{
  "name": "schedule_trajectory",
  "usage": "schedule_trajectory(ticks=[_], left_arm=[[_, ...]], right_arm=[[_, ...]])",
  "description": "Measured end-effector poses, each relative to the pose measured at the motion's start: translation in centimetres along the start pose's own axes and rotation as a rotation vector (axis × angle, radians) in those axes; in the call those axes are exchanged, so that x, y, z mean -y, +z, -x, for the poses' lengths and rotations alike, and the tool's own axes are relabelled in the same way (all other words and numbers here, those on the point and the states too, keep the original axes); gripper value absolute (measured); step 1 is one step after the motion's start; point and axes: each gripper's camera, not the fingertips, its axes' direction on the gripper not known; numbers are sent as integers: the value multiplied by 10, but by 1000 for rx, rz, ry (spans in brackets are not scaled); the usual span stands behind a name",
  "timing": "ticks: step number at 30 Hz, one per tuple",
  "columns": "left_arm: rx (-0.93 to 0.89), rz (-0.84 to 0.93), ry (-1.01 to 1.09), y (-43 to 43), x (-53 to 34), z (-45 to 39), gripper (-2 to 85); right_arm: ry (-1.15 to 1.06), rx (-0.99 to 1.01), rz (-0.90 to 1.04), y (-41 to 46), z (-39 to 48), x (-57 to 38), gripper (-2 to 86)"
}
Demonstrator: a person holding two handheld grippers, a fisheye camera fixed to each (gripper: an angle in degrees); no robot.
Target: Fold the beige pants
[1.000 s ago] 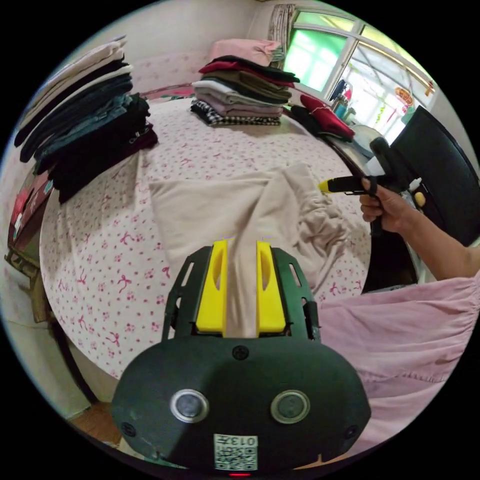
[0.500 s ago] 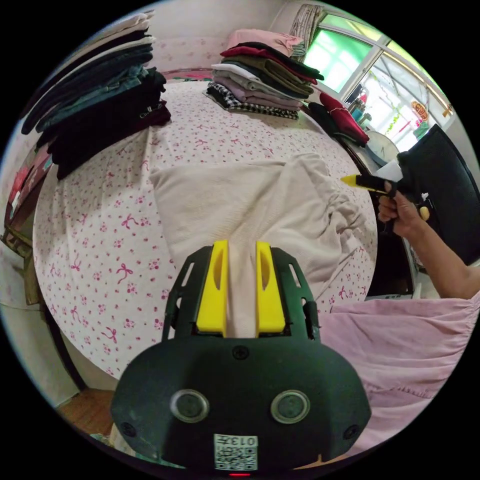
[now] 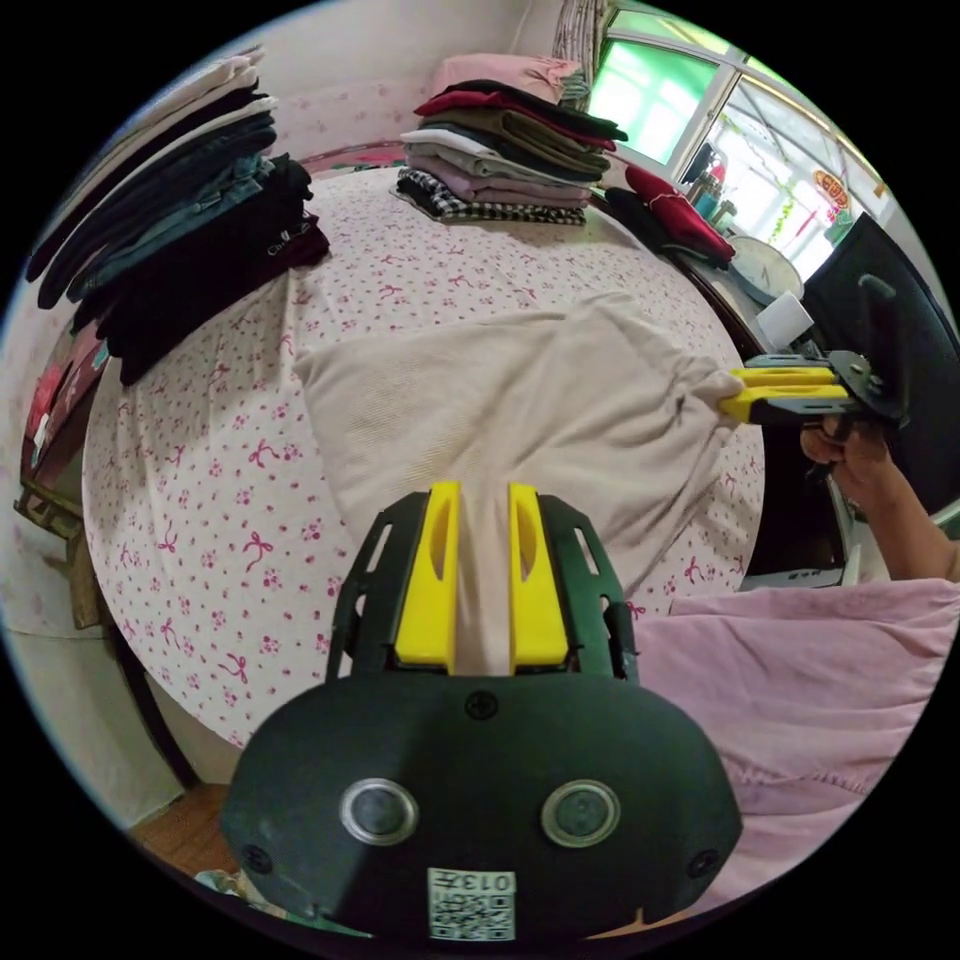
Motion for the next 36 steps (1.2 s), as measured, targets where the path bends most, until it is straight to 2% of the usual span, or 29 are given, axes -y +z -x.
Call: schedule_trajectory(ticks=[3,6,9,13,16,19,20,24,26,28,29,33,36], left_arm=[[7,-30,-10,-4,5,7,76],[19,-39,15,2,25,10,74],[34,112,55,34,39,22,62],[0,25,11,14,35,43,60],[74,-16,43,6,31,44,67],[93,67,84,30,31,45,72],[95,122,104,44,31,45,72],[151,64,136,47,23,53,71],[79,62,78,47,22,75,65],[-11,80,-10,42,20,98,66],[-90,26,-60,33,15,114,75],[-183,-148,-306,10,-19,173,137],[-299,-195,-434,16,-39,219,157]], right_arm=[[-14,-5,-55,-16,5,-22,26],[86,14,31,11,-9,-44,24],[67,29,18,24,-8,-53,26],[52,32,80,8,-2,-52,37],[73,-32,-118,-26,5,-54,29],[78,-72,-205,-29,11,-42,23],[53,-85,-203,-18,15,-33,22],[-22,-258,13,49,21,-17,22],[-75,-267,-66,55,19,-26,25],[-50,-183,-33,46,6,-26,37],[-31,-160,-38,42,1,-27,42],[227,11,-233,9,-47,-57,133],[345,126,-241,18,-78,-71,169]])
